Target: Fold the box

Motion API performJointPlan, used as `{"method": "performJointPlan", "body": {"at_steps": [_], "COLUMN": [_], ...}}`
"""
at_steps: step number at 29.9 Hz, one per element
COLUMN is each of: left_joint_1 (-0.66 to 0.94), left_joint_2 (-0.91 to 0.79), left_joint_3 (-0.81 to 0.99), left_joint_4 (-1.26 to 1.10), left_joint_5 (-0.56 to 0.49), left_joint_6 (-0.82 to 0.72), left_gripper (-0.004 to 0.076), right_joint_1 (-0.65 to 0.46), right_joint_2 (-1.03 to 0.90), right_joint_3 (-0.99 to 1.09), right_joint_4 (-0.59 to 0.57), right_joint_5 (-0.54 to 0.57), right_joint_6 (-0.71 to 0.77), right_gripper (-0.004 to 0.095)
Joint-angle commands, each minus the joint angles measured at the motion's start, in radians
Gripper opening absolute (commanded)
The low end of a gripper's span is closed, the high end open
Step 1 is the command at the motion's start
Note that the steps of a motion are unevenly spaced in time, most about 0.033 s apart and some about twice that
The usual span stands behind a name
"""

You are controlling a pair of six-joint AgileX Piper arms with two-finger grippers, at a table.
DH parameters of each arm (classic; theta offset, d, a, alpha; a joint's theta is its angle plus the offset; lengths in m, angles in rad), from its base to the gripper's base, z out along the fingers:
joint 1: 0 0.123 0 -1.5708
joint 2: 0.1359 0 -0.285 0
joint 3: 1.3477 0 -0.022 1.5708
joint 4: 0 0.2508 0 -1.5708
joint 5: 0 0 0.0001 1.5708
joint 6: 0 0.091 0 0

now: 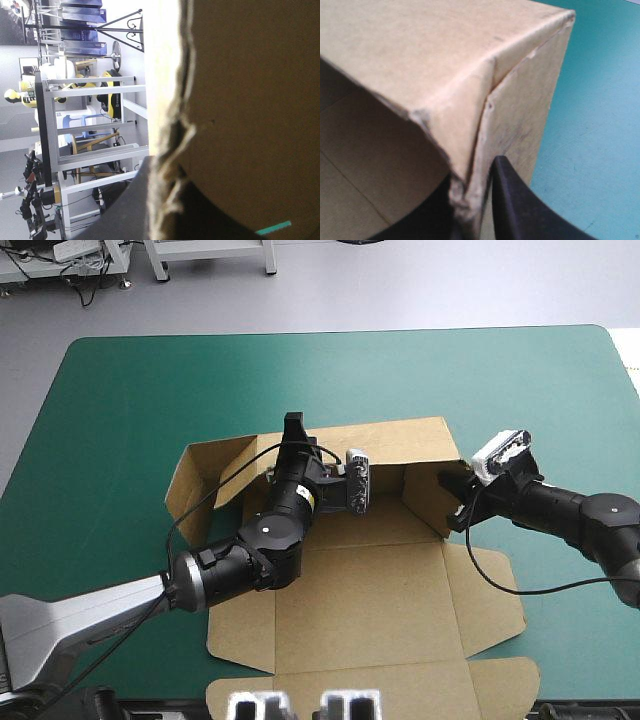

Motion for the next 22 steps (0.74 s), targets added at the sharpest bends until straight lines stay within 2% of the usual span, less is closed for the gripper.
{"method": "performJointPlan", "body": {"at_steps": [1,10,16,20,22], "left_joint_1": [-0.009,-0.009,-0.007,-0.007,-0.009], "left_joint_2": [-0.037,-0.020,0.033,0.064,0.066], "left_joint_3": [-0.023,-0.023,-0.023,-0.023,-0.023], "left_joint_4": [0.027,0.080,0.191,0.221,0.221], "left_joint_5": [-0.016,0.027,0.092,0.090,0.087], "left_joint_6": [-0.009,-0.012,-0.012,-0.012,-0.022], "left_gripper": [-0.0010,0.0013,0.0163,0.0302,0.0334], "right_joint_1": [-0.001,-0.001,-0.001,-0.001,-0.001], "right_joint_2": [-0.019,-0.019,-0.019,-0.019,-0.019], "right_joint_3": [-0.027,-0.022,0.004,0.004,0.004], "right_joint_4": [0.064,0.060,0.041,0.000,-0.002], "right_joint_5": [-0.002,0.004,0.005,0.005,0.005], "right_joint_6": [-0.007,0.003,0.021,0.063,0.063], "right_gripper": [0.0000,-0.0004,-0.0003,-0.0003,-0.0004]}}
